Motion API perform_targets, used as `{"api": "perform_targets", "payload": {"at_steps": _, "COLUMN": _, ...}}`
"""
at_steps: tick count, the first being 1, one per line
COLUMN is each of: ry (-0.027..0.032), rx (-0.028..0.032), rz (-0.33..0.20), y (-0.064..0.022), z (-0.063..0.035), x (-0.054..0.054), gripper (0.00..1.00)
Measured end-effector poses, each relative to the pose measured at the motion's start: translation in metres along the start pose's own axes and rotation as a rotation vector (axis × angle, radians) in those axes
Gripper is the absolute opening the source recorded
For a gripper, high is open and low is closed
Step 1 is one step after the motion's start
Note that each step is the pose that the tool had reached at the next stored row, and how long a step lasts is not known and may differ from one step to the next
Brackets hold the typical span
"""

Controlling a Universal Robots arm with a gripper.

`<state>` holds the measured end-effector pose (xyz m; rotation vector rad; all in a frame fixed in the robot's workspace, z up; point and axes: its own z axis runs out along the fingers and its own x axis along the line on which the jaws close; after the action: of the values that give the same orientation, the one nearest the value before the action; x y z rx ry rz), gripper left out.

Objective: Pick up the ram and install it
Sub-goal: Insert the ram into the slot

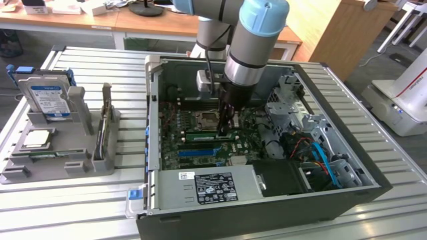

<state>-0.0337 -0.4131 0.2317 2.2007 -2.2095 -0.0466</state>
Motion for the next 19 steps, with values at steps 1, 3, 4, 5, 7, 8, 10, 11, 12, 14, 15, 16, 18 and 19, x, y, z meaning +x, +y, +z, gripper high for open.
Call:
{"api": "perform_targets", "payload": {"at_steps": 1, "ry": 0.0000, "rx": -0.0001, "rz": 0.000, "y": 0.0001, "z": -0.0017, "x": 0.000, "gripper": 0.25}}
{"api": "perform_targets", "payload": {"at_steps": 3, "ry": 0.0000, "rx": -0.0005, "rz": 0.000, "y": 0.0002, "z": -0.0050, "x": 0.000, "gripper": 0.25}}
{"api": "perform_targets", "payload": {"at_steps": 4, "ry": 0.0000, "rx": -0.0006, "rz": 0.000, "y": 0.0002, "z": -0.0067, "x": 0.000, "gripper": 0.25}}
{"api": "perform_targets", "payload": {"at_steps": 5, "ry": 0.0000, "rx": -0.0007, "rz": 0.000, "y": 0.0003, "z": -0.0081, "x": 0.000, "gripper": 0.25}}
{"api": "perform_targets", "payload": {"at_steps": 7, "ry": 0.0000, "rx": -0.0008, "rz": 0.000, "y": 0.0004, "z": -0.0108, "x": 0.000, "gripper": 0.25}}
{"api": "perform_targets", "payload": {"at_steps": 8, "ry": 0.0000, "rx": -0.0009, "rz": 0.000, "y": 0.0004, "z": -0.0122, "x": 0.000, "gripper": 0.25}}
{"api": "perform_targets", "payload": {"at_steps": 10, "ry": 0.0000, "rx": -0.0010, "rz": 0.000, "y": 0.0006, "z": -0.0154, "x": 0.000, "gripper": 0.25}}
{"api": "perform_targets", "payload": {"at_steps": 11, "ry": 0.0000, "rx": -0.0011, "rz": 0.000, "y": 0.0006, "z": -0.0170, "x": 0.000, "gripper": 0.25}}
{"api": "perform_targets", "payload": {"at_steps": 12, "ry": 0.0001, "rx": -0.0012, "rz": 0.000, "y": 0.0007, "z": -0.0186, "x": 0.000, "gripper": 0.25}}
{"api": "perform_targets", "payload": {"at_steps": 14, "ry": 0.0000, "rx": -0.0012, "rz": 0.000, "y": 0.0008, "z": -0.0215, "x": 0.000, "gripper": 0.25}}
{"api": "perform_targets", "payload": {"at_steps": 15, "ry": 0.0001, "rx": -0.0012, "rz": 0.000, "y": 0.0008, "z": -0.0230, "x": 0.000, "gripper": 0.25}}
{"api": "perform_targets", "payload": {"at_steps": 16, "ry": 0.0000, "rx": -0.0012, "rz": 0.000, "y": 0.0009, "z": -0.0245, "x": 0.000, "gripper": 0.25}}
{"api": "perform_targets", "payload": {"at_steps": 18, "ry": 0.0000, "rx": -0.0012, "rz": 0.000, "y": 0.0010, "z": -0.0275, "x": 0.000, "gripper": 0.25}}
{"api": "perform_targets", "payload": {"at_steps": 19, "ry": 0.0000, "rx": -0.0012, "rz": 0.000, "y": 0.0011, "z": -0.0288, "x": 0.000, "gripper": 0.25}}
